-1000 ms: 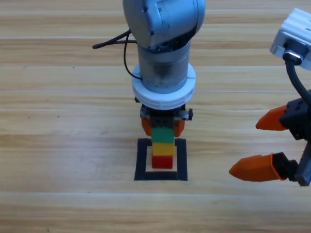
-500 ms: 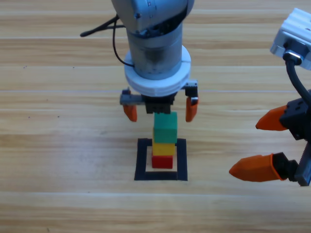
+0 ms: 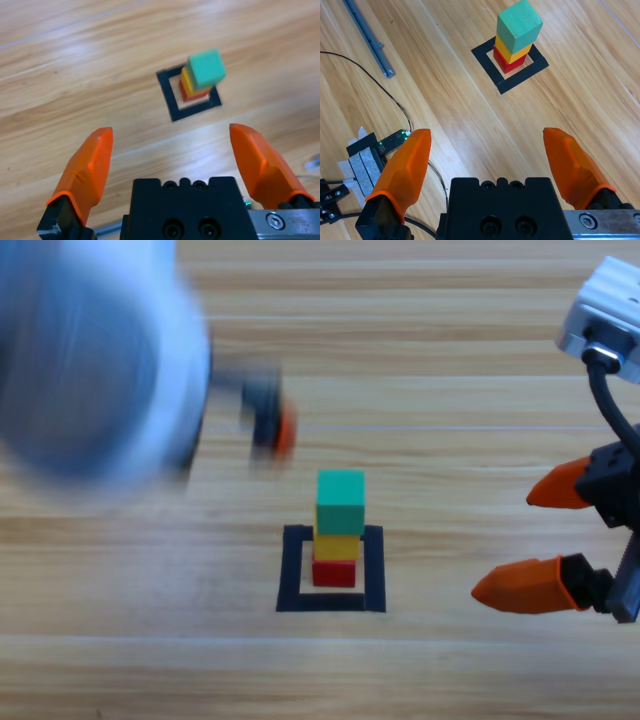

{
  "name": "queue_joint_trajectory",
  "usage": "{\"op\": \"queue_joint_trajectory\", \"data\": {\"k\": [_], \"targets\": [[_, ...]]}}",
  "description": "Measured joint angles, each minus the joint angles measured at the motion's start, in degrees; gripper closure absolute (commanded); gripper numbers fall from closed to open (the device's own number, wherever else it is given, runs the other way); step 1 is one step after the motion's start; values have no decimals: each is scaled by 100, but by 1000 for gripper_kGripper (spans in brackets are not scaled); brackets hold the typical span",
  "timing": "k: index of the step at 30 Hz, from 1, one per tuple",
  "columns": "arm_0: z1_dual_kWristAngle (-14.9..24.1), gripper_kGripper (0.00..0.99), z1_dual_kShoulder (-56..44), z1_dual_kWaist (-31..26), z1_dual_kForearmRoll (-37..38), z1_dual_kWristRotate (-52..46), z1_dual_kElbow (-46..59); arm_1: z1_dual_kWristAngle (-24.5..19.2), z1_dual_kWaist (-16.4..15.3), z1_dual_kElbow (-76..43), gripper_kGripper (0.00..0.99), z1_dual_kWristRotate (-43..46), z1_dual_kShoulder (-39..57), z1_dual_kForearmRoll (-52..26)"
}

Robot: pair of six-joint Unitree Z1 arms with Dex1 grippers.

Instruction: Stack the blocks in the rectangular block: red at the bottom, yellow in the middle, green on top

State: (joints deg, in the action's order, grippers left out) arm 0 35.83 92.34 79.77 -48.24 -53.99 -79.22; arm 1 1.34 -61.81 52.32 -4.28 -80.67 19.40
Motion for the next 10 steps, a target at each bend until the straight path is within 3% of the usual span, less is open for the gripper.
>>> {"op": "queue_joint_trajectory", "data": {"k": [4,10], "targets": [[11,0,-690,309,1253,611,1716,-9,0,0,1,0,0,0],[22,0,-1278,391,1488,779,2005,-37,0,0,1,0,0,0]]}}
